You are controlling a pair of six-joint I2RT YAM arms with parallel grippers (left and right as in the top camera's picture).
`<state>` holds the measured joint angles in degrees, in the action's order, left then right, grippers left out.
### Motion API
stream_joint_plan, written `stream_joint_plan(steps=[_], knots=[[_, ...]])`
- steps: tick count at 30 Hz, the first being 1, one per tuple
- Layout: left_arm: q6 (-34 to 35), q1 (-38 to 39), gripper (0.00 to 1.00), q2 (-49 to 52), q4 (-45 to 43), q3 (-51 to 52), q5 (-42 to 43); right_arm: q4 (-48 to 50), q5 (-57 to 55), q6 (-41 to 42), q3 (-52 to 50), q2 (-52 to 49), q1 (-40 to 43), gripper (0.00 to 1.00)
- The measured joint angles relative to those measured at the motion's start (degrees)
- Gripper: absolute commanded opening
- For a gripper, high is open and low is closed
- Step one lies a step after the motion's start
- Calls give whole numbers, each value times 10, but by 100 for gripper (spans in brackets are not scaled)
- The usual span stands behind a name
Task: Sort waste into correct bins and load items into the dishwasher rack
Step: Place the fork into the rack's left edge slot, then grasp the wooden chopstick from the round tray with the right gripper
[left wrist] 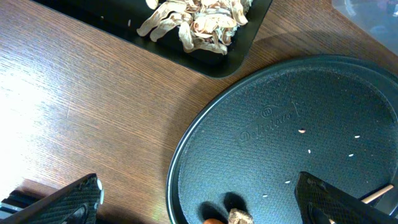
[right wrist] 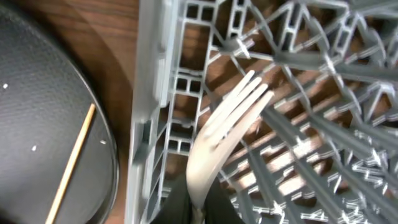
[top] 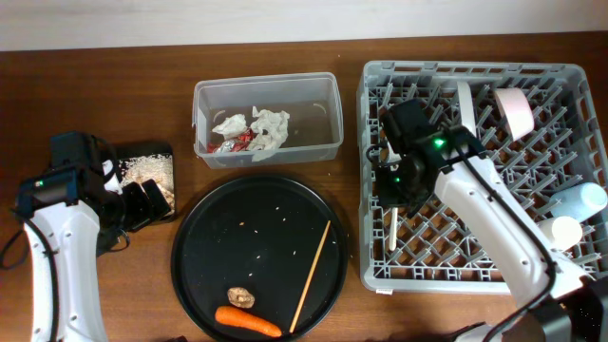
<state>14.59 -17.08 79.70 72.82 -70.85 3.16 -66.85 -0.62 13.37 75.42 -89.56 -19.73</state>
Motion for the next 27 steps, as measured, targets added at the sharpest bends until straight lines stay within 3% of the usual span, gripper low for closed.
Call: stream_joint_plan(steps=[1, 2, 3, 10, 15, 18, 23, 27], knots=[[0, 0, 99, 0, 0, 0, 0, 18, 0, -14, -7, -6, 0, 5], [0, 0, 99, 0, 0, 0, 0, 28, 0, -22, -11, -14, 0, 15], [0, 0, 99, 0, 0, 0, 0, 35, 1, -28, -16, -25, 0, 57], [0, 0, 99, 0, 0, 0, 0, 35, 4, -35, -13, -45, 0, 58], [0, 0, 99, 0, 0, 0, 0, 3, 69, -17, 70, 16, -18, 57], [0, 0, 99, 0, 0, 0, 0, -4, 90, 54, 70, 18, -113, 58], [0, 0, 99, 0, -1, 0, 0, 64, 92, 290, -11, -100, -275, 59], [0, 0, 99, 0, -2, 0, 0, 105, 92, 363, -36, -175, -321, 59]])
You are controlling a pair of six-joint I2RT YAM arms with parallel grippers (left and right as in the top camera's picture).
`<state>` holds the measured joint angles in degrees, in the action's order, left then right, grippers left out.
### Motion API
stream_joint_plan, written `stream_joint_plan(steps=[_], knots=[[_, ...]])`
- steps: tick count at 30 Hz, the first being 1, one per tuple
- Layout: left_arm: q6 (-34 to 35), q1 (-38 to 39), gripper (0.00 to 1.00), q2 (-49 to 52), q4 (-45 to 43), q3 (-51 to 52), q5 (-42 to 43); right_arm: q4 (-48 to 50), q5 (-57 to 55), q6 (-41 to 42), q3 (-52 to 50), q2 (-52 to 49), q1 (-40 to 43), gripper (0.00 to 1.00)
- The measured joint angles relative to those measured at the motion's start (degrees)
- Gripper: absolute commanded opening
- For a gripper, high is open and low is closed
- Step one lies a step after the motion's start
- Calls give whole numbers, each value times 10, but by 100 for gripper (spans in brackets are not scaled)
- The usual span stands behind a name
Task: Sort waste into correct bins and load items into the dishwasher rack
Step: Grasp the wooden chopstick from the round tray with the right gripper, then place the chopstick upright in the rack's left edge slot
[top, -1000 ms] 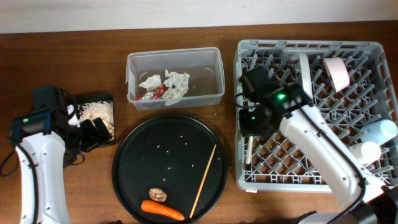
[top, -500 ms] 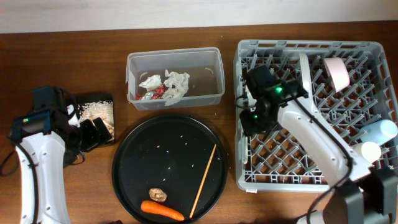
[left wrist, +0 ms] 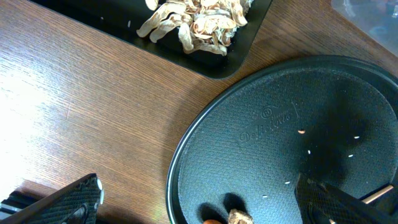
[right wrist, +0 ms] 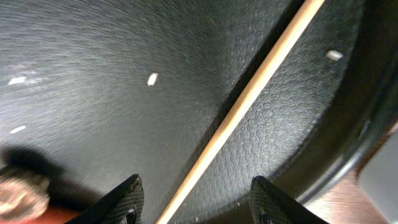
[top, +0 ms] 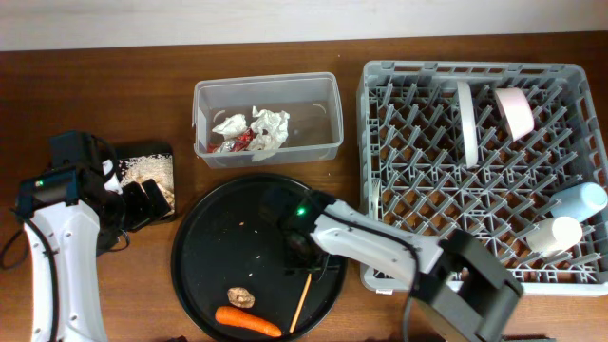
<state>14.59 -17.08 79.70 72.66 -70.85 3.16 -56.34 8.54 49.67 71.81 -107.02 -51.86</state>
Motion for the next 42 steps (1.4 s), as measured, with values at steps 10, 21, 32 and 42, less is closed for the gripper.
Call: stream_joint_plan(steps=[10, 21, 32, 42], knots=[[0, 0, 99, 0, 0, 0, 0, 37, 2, 45, -17, -47, -6, 12], [0, 0, 99, 0, 0, 0, 0, 70, 0, 52, 27, -49, -5, 4], [0, 0, 99, 0, 0, 0, 0, -147, -90, -111, 158, 127, 144, 4], [0, 0, 99, 0, 1, 0, 0, -39, -103, -276, -5, 141, 318, 5]])
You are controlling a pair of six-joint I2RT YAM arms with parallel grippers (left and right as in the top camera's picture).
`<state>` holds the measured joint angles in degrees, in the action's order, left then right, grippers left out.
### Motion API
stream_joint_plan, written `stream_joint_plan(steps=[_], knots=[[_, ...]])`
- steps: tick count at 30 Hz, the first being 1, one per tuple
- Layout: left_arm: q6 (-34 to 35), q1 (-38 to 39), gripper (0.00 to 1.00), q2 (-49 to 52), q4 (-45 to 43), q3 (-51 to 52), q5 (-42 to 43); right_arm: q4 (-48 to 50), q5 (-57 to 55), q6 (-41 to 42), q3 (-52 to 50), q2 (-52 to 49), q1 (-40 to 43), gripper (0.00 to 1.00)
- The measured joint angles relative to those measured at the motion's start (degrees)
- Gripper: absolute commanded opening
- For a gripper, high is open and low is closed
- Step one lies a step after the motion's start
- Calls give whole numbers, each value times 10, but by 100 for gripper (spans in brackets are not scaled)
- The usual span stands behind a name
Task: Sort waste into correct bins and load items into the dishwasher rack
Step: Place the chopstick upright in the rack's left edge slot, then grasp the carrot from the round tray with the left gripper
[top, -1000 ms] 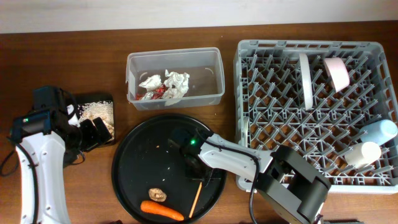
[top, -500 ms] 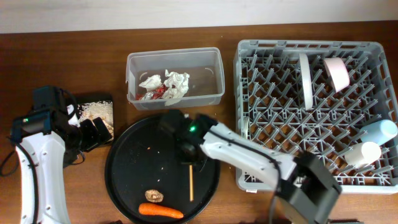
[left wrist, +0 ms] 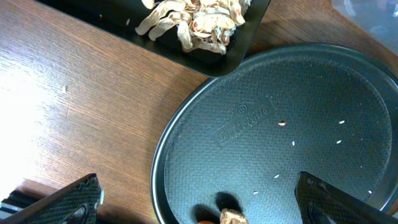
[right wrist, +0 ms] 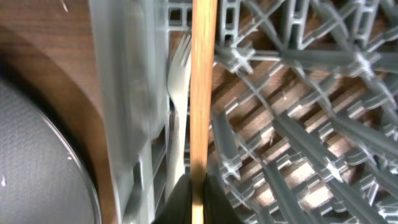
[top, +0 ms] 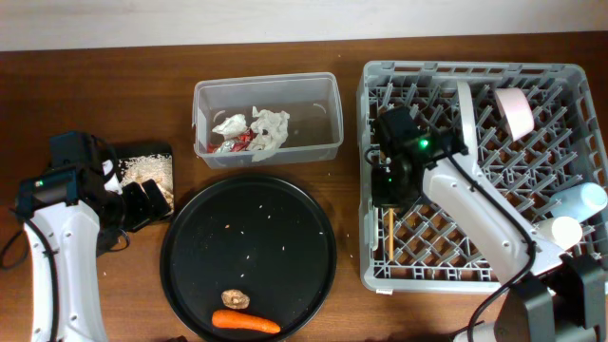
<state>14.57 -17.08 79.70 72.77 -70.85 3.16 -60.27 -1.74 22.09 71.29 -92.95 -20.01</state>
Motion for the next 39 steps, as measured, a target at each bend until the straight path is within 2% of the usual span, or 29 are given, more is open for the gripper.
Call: stream_joint_plan(steps=[1, 2, 3, 6, 8, 13, 15, 17, 18, 20, 21, 23, 26, 27, 29, 31, 33, 36, 37, 39], knots=[[0, 0, 99, 0, 0, 0, 0, 25, 0, -7, -13, -1, 0, 6], [0, 0, 99, 0, 0, 0, 0, 42, 0, -13, -20, -1, 0, 31], [0, 0, 99, 0, 0, 0, 0, 53, 0, -14, -22, -1, 0, 35], [0, 0, 99, 0, 0, 0, 0, 52, 1, -19, -22, -1, 0, 38], [0, 0, 99, 0, 0, 0, 0, 18, -2, -26, -4, -1, 0, 38], [0, 0, 99, 0, 1, 0, 0, -121, -13, -45, 195, 24, -1, 39], [0, 0, 99, 0, 1, 0, 0, -156, 17, -70, 221, 49, -7, 43], [0, 0, 99, 0, 1, 0, 7, -178, 70, -124, 218, 53, -38, 43], [0, 0, 99, 0, 0, 0, 9, -174, 102, -155, 200, 53, -90, 44], [0, 0, 99, 0, 2, 0, 13, -147, 120, -162, 160, 52, -153, 47], [0, 0, 99, 0, 5, 0, 16, -118, 112, -137, 134, 50, -177, 50], [0, 6, 99, 0, 29, 0, 30, -106, 91, -100, 115, 49, -187, 55], [9, 67, 99, 0, 41, 7, 63, -106, 70, -72, 113, 49, -130, 56], [35, 130, 99, -2, 41, 37, 93, -118, 65, -70, 113, 49, -90, 56], [90, 191, 99, -4, 32, 81, 110, -133, 61, -75, 113, 49, -40, 56], [180, 288, 99, -4, 7, 158, 151, -140, 57, -87, 112, 49, 11, 55], [279, 349, 99, -5, -27, 203, 167, -143, 55, -90, 112, 49, 46, 56], [357, 417, 99, -5, -65, 240, 176, -144, 54, -97, 112, 49, 58, 55], [408, 460, 99, -5, -79, 263, 181, -144, 54, -102, 112, 49, 59, 55], [449, 477, 99, -5, -97, 276, 180, -144, 54, -103, 112, 49, 59, 55]])
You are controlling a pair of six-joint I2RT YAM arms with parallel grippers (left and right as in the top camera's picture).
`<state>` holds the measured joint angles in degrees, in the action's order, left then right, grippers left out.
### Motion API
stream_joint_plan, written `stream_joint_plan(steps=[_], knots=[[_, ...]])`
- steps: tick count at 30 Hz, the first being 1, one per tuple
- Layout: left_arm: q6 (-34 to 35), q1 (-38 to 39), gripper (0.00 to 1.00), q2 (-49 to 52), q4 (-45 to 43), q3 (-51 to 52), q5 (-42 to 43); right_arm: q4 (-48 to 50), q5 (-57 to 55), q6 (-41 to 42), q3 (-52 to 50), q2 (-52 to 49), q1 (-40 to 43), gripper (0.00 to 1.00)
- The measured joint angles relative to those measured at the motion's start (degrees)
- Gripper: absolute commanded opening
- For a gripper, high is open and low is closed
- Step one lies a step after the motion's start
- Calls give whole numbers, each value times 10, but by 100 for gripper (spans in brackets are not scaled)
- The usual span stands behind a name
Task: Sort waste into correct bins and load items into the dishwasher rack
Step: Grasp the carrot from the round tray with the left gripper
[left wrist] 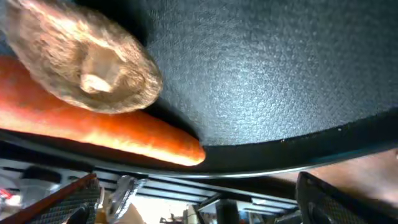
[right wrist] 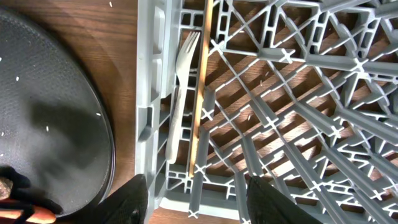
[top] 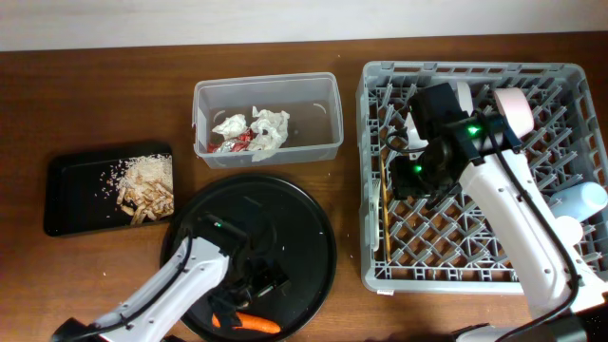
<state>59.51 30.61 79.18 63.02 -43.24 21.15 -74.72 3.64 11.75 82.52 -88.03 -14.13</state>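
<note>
On the black round plate [top: 318, 233] lie an orange carrot [left wrist: 93, 134] and a brown mushroom piece [left wrist: 81, 62]. My left gripper [left wrist: 199, 205] hovers open just above them, near the plate's front rim; overhead it is the left gripper [top: 256, 280] with the carrot [top: 252, 324] beside it. In the grey dishwasher rack [top: 570, 76], a wooden chopstick [right wrist: 202, 81] and a white fork [right wrist: 180, 93] lie side by side along the left wall. My right gripper [right wrist: 199, 202] is open and empty above them.
A clear bin [top: 328, 90] with crumpled wrappers stands behind the plate. A black tray [top: 66, 204] with food scraps sits at the left. The rack also holds a white plate [top: 465, 104], a pink cup [top: 515, 109] and cups [top: 581, 201] at its right side.
My left arm has gone from beside the black tray to the plate, open over the mushroom piece and carrot. My right gripper has let go of the chopstick, which now lies in the rack.
First my right gripper held the fork over the rack's left side. Then it was open over the chopstick on the plate, the fork left in the rack. Later it held the chopstick at the rack. Now both lie there, and my left arm has reached the plate.
</note>
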Motion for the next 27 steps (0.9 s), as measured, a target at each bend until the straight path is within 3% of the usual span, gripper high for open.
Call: stream_joint_plan(steps=[6, 12, 14, 16, 21, 27], knots=[[135, 30, 99, -2, -133, 114, -3, -1, 0, -1, 0, 0, 0, 55], [164, -31, 97, -6, -177, 117, -30, -9, -1, -2, 0, 0, 0, 55], [151, -58, 89, -6, -177, 107, -64, -9, -2, -2, 0, 0, 0, 55], [131, -70, 70, -6, -181, 97, -100, -10, -2, -1, 0, 0, 0, 55], [104, -73, 33, -7, -189, 92, -155, -11, -2, -1, 0, 0, 0, 55], [39, -76, 19, -6, -183, 78, -232, -11, -4, -2, 0, 0, 0, 54]])
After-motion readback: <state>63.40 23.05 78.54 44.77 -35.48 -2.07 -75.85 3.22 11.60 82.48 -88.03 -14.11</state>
